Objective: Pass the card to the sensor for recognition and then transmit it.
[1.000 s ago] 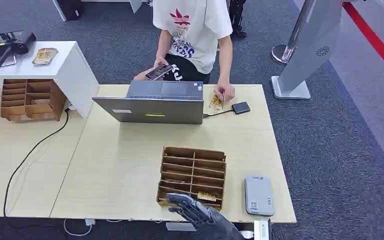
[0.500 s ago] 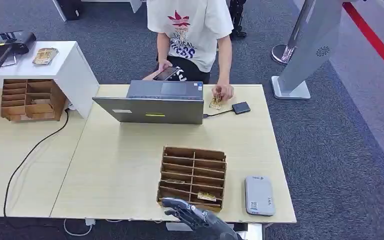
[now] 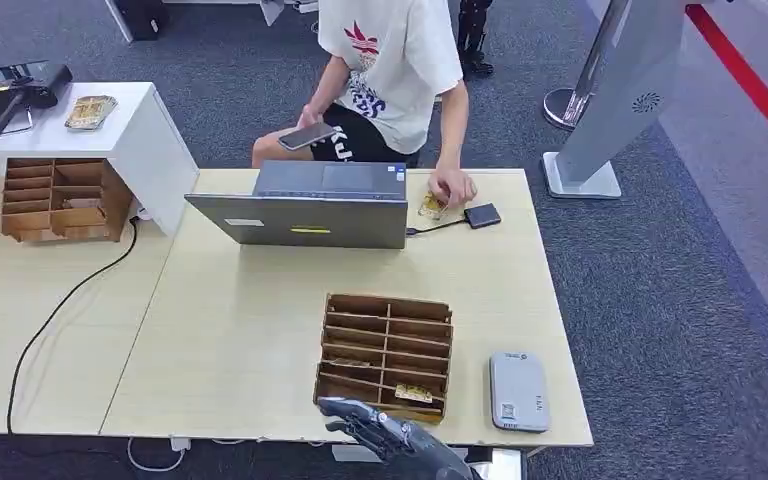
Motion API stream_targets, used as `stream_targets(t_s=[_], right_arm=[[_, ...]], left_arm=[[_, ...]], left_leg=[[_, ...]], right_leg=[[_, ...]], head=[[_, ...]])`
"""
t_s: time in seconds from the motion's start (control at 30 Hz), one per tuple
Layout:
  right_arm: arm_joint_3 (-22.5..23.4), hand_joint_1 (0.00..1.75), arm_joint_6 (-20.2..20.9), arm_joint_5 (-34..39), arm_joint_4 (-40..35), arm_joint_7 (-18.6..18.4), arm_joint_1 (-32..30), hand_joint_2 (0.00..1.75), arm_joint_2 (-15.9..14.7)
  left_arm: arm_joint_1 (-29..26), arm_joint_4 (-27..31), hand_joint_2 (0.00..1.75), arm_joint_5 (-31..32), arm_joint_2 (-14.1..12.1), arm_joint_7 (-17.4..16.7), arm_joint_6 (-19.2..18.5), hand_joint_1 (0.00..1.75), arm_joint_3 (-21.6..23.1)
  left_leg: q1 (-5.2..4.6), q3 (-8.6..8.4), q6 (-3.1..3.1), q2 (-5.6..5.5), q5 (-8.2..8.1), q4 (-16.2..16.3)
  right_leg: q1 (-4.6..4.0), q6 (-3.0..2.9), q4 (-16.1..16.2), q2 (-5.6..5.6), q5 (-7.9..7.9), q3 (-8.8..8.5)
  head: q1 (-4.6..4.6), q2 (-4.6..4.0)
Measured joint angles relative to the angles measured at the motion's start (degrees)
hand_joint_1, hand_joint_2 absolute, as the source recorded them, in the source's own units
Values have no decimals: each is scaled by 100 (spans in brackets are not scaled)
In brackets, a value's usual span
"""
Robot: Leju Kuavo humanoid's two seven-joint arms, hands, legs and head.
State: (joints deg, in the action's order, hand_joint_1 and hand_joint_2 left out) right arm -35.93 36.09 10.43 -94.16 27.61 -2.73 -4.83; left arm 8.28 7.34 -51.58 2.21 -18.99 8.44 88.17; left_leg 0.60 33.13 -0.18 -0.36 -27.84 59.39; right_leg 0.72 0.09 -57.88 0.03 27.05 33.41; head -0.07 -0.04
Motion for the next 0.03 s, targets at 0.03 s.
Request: stream_targets(t_s=[0.03], right_arm=[[0, 0, 2, 0, 0, 2, 0, 0, 0]], left_arm=[[0, 0, 175, 0, 0, -4, 4, 0, 0]], left_leg=[[0, 0, 0, 0, 0, 0]], right_leg=[[0, 0, 0, 0, 0, 0]], head=[[0, 0]])
